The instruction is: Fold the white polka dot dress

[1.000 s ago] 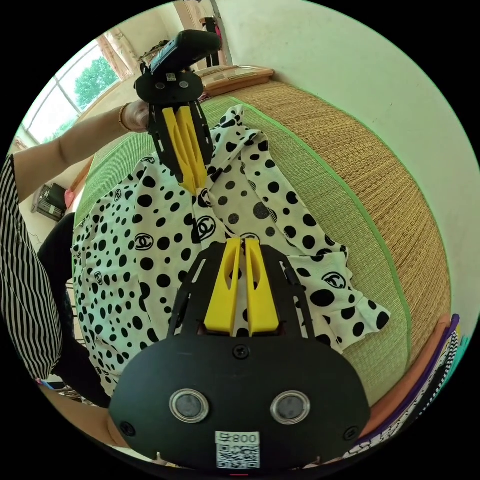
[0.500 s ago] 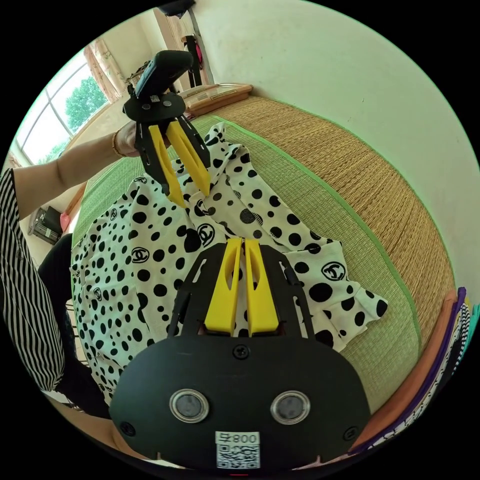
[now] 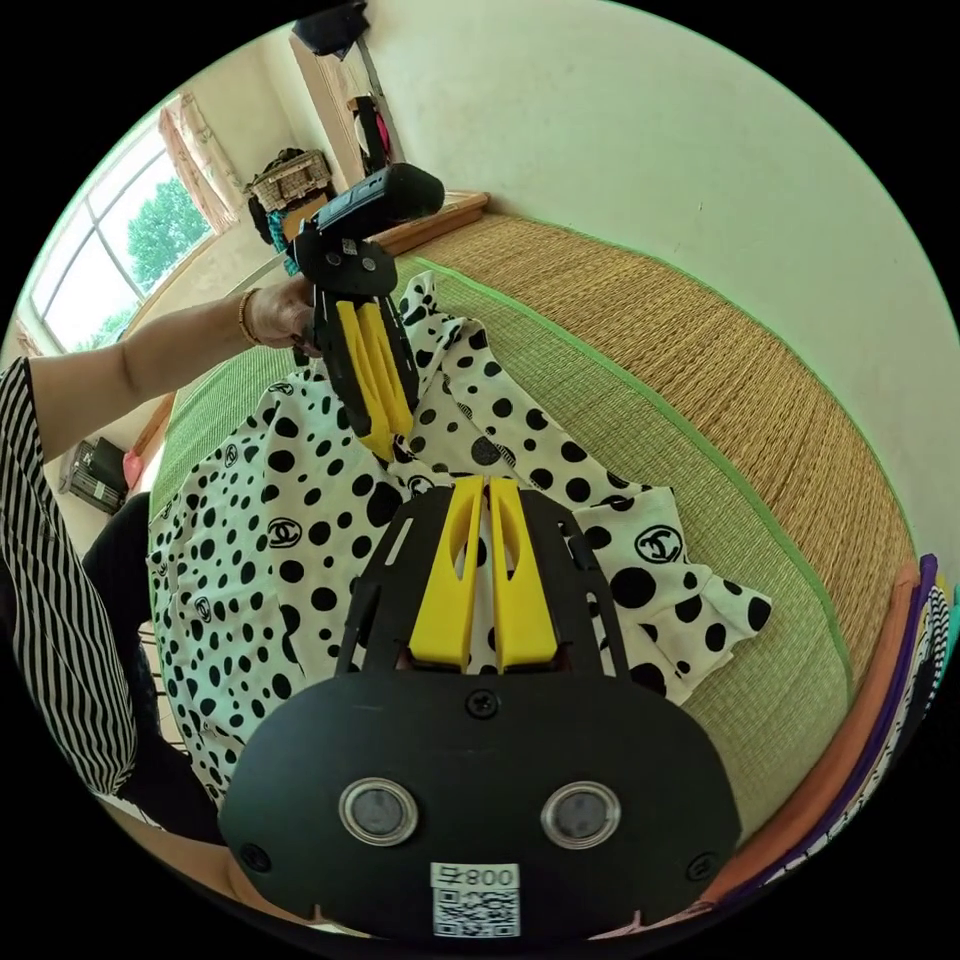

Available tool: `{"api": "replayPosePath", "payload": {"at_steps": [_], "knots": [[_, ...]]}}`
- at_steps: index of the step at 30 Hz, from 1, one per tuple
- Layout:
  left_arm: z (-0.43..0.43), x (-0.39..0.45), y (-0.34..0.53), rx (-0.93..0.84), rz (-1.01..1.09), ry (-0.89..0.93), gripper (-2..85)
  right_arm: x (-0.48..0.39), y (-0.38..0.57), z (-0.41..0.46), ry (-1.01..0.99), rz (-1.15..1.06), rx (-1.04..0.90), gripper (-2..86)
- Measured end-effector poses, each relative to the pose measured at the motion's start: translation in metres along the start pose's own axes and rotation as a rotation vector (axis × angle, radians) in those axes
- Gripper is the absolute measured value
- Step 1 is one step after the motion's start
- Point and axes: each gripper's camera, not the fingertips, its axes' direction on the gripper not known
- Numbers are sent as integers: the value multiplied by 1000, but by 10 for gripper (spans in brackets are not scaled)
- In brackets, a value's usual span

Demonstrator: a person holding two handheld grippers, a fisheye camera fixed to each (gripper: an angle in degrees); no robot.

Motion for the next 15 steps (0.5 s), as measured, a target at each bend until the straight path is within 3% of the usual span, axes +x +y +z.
{"api": "replayPosePath", "payload": {"at_steps": [4,8,12,15], "knots": [[-15,14,17,121,-4,-155,91,12,5,-1,-31,27,5,8],[-12,54,29,175,83,-338,76,21,11,-6,-50,43,15,9],[11,63,21,89,115,-378,31,28,16,-11,-49,54,14,10],[16,53,17,73,98,-275,19,33,18,-17,-53,54,20,12]]}}
